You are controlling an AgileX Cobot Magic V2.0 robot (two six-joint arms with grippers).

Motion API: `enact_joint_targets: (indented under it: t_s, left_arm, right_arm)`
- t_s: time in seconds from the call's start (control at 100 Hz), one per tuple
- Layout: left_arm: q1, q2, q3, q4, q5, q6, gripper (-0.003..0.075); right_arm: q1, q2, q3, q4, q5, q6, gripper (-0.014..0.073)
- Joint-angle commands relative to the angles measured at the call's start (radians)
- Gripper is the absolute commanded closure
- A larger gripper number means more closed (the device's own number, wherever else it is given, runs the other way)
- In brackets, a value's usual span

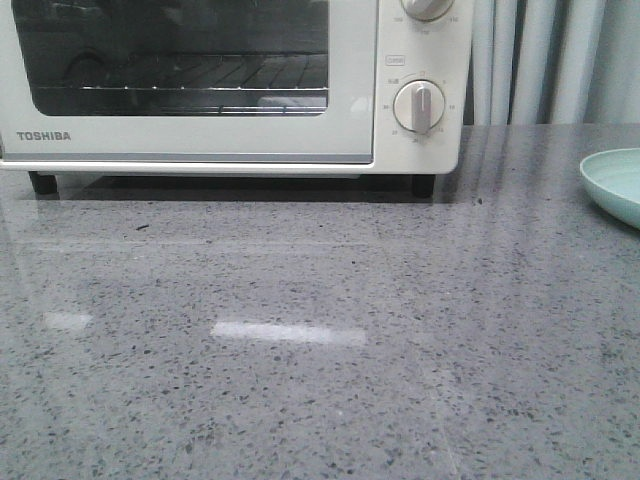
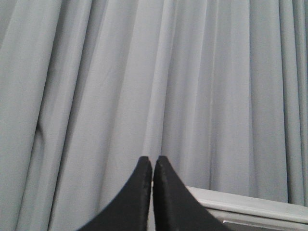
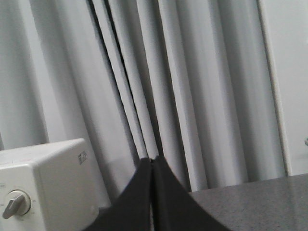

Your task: Put bread in oven

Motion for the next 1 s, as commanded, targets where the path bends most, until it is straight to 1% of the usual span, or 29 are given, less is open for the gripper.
enact_joint_targets:
  t_s: [0.0, 0.07, 0.17, 0.24, 0.38, 0.44, 0.53, 0.64, 0.71, 0.8, 0.84, 0.93, 0.99]
  left_arm:
    - [0.001, 0.039, -0.114, 0.009, 0.025, -0.013, 0.0742]
    - [0.001, 0.084, -0.184, 0.011, 0.085, -0.013, 0.0742]
    - [0.001, 0.169, -0.303, 0.028, 0.253, -0.013, 0.0742]
    - [0.001, 0.234, -0.38, 0.028, 0.347, -0.013, 0.0742]
    - [-0.008, 0.364, -0.52, -0.008, 0.461, -0.013, 0.0741]
    - [-0.029, 0.412, -0.561, -0.008, 0.472, -0.013, 0.0741]
    - [-0.073, 0.487, -0.602, -0.006, 0.458, -0.004, 0.0741]
    - [-0.165, 0.581, -0.649, -0.004, 0.481, -0.003, 0.0741]
    - [-0.24, 0.64, -0.672, -0.003, 0.486, -0.002, 0.0741]
    - [-0.339, 0.717, -0.696, 0.047, 0.455, -0.002, 0.0741]
    - [-0.378, 0.748, -0.71, 0.059, 0.452, -0.002, 0.0741]
    - [-0.442, 0.835, -0.76, 0.061, 0.458, -0.002, 0.0741]
    - [-0.466, 0.899, -0.801, 0.061, 0.467, -0.002, 0.0741]
  right_arm:
    - [-0.001, 0.036, -0.108, -0.007, 0.076, 0.003, 0.0668]
    - [-0.001, 0.076, -0.166, -0.007, 0.161, 0.001, 0.0668]
    - [-0.001, 0.142, -0.236, -0.007, 0.207, 0.001, 0.0668]
    - [-0.001, 0.193, -0.299, -0.007, 0.27, 0.001, 0.0668]
    - [-0.001, 0.315, -0.445, -0.007, 0.437, 0.001, 0.0668]
    - [-0.001, 0.358, -0.496, -0.007, 0.481, -0.008, 0.0668]
    - [-0.001, 0.409, -0.561, -0.007, 0.483, -0.025, 0.0668]
    - [-0.001, 0.465, -0.647, -0.007, 0.522, -0.05, 0.0668]
    - [-0.001, 0.518, -0.703, -0.007, 0.59, -0.06, 0.0668]
    - [-0.001, 0.603, -0.774, -0.007, 0.715, -0.106, 0.0668]
    - [-0.001, 0.64, -0.799, -0.007, 0.766, -0.106, 0.0668]
    - [0.016, 0.701, -0.849, -0.007, 0.83, -0.106, 0.0668]
    - [0.03, 0.74, -0.877, -0.007, 0.866, -0.106, 0.0668]
